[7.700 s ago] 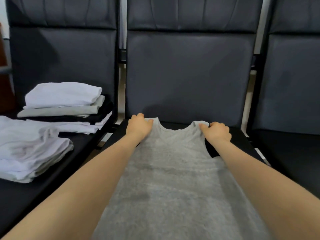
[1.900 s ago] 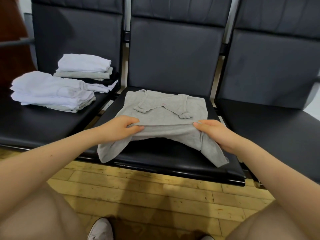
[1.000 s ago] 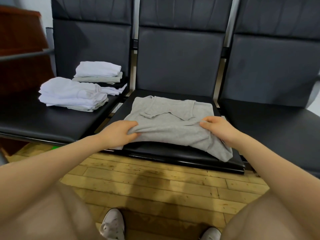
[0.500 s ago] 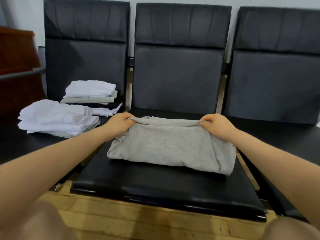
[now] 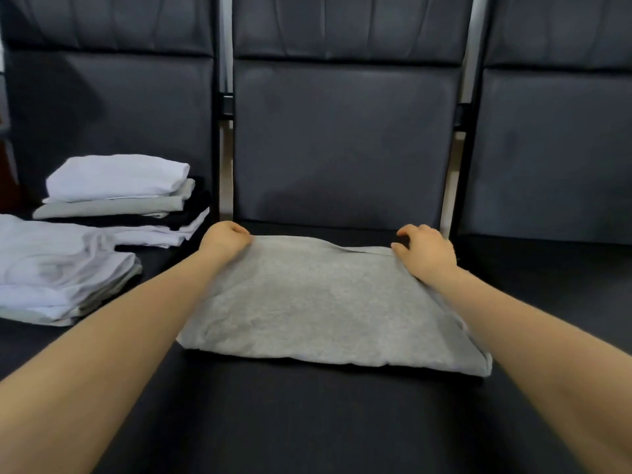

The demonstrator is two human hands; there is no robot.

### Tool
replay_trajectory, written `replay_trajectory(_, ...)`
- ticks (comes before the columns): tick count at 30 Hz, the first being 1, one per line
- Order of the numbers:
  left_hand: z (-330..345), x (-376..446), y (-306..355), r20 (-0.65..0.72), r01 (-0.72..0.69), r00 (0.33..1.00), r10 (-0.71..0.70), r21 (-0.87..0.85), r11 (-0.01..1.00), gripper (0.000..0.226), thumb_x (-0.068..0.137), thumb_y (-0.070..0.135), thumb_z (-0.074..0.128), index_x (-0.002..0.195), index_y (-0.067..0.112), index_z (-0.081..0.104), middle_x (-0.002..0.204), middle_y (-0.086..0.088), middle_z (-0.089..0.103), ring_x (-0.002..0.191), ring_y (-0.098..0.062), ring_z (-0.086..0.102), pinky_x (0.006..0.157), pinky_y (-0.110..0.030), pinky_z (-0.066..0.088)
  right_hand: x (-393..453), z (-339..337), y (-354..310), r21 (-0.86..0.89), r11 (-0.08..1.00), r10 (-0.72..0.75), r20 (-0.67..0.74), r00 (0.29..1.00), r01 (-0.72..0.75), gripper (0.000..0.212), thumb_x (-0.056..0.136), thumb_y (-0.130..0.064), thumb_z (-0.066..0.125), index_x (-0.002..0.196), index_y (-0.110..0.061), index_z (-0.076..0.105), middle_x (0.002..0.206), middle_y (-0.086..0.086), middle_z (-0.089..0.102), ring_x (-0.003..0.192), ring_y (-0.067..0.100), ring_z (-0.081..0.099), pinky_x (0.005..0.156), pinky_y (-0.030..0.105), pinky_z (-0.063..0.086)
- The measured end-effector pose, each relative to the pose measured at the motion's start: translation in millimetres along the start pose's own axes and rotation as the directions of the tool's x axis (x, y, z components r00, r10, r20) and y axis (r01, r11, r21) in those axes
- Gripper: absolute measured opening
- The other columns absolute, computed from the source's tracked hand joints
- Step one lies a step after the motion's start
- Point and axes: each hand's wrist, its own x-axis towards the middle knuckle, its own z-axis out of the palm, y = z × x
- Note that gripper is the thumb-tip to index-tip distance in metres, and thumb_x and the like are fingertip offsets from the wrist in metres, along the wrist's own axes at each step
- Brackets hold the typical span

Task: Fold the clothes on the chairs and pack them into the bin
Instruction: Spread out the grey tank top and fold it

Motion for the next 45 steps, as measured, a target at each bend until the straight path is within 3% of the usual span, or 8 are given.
replay_trajectory(3,8.9,1.3,-1.8,-0.062,0.112,0.992,-0.113,-0.01,0.994,0.024,0.092,0.014,0.054,0.068,0.015,0.057,0.074,-0.004,0.056,0.086,-0.028,0.054,0.075,-0.03,0.038,-7.3,9.1,4.5,0.003,0.997,0.08,-0.107,0.991,-0.08,0.039,0.099,-0.039,0.045,0.131,-0.018,0.052,0.127,0.012,0.052,0.12,0.032,0.046,0.096,0.045,0.039)
replay_trajectory(8,1.8,-25.0,5.1,-0.063,0.138,0.989,-0.136,0.032,0.99,0.032,0.093,0.021,0.048,0.122,0.01,0.059,0.129,-0.016,0.055,0.119,-0.037,0.05,0.101,-0.04,0.042,-33.9,-7.2,17.4,0.16,0.974,0.183,-0.159,0.97,-0.158,0.036,0.099,-0.035,0.047,0.127,-0.015,0.055,0.128,0.014,0.051,0.12,0.033,0.044,0.093,0.046,0.041)
replay_trajectory(16,-22.4,-88.5,5.9,0.094,0.097,0.989,-0.116,0.181,0.979,0.038,0.092,0.017,0.046,0.118,-0.009,0.055,0.123,-0.023,0.058,0.112,-0.038,0.055,0.094,-0.039,0.044,-81.7,-34.7,35.4,0.384,0.727,0.505,0.261,0.823,-0.569,0.038,0.091,-0.046,0.055,0.089,-0.009,0.053,0.076,0.004,0.051,0.072,0.023,0.053,0.064,0.033,0.043)
replay_trajectory(20,-24.3,-118.9,-13.0,0.029,0.007,0.999,-0.016,0.283,0.959,0.032,0.092,0.019,0.042,0.099,-0.008,0.058,0.109,-0.024,0.062,0.1,-0.038,0.058,0.077,-0.038,0.043,-97.5,-29.4,30.6,0.187,0.874,0.403,0.236,0.884,-0.448,0.021,0.09,-0.026,0.051,0.084,-0.006,0.054,0.084,0.008,0.055,0.069,0.022,0.052,0.05,0.029,0.032)
replay_trajectory(27,-34.5,-134.1,-29.2,-0.148,-0.072,0.979,0.139,0.384,0.92,0.028,0.1,0.016,0.032,0.1,0.0,0.054,0.104,-0.022,0.063,0.096,-0.039,0.059,0.073,-0.038,0.041,-115.6,-46.7,52.0,0.381,0.866,0.369,-0.053,0.928,-0.322,0.037,0.095,-0.02,0.044,0.059,-0.013,0.04,0.06,0.004,0.04,0.055,0.019,0.035,0.05,0.03,0.026)
replay_trajectory(36,-23.7,-131.7,-28.2,-0.13,-0.115,0.969,0.209,0.51,0.852,0.019,0.098,0.014,0.037,0.101,0.004,0.053,0.096,-0.017,0.064,0.087,-0.037,0.061,0.064,-0.034,0.037,-111.9,-35.6,55.5,0.024,0.949,0.314,-0.007,0.949,-0.314,0.027,0.1,-0.031,0.038,0.097,-0.013,0.058,0.084,0.006,0.057,0.075,0.024,0.054,0.06,0.031,0.038)
replay_trajectory(41,-21.3,-128.0,-9.7,-0.176,-0.239,0.904,0.389,0.546,0.803,0.023,0.091,0.019,0.047,0.109,0.007,0.055,0.108,-0.015,0.054,0.102,-0.032,0.048,0.069,-0.038,0.035,-90.7,-32.8,44.8,0.18,0.956,0.267,-0.201,0.942,-0.233,0.023,0.097,-0.031,0.05,0.107,-0.013,0.06,0.106,0.011,0.06,0.088,0.029,0.059,0.064,0.036,0.047)
replay_trajectory(45,-9.5,-126.0,6.6,-0.026,-0.363,0.895,0.446,0.538,0.761,0.022,0.093,0.023,0.045,0.107,0.012,0.058,0.108,-0.008,0.054,0.105,-0.027,0.047,0.08,-0.038,0.04,-73.4,-22.6,36.1,0.215,0.968,0.143,-0.059,0.988,-0.128,0.025,0.095,-0.022,0.05,0.109,-0.017,0.07,0.107,0.01,0.064,0.087,0.028,0.061,0.072,0.041,0.054)
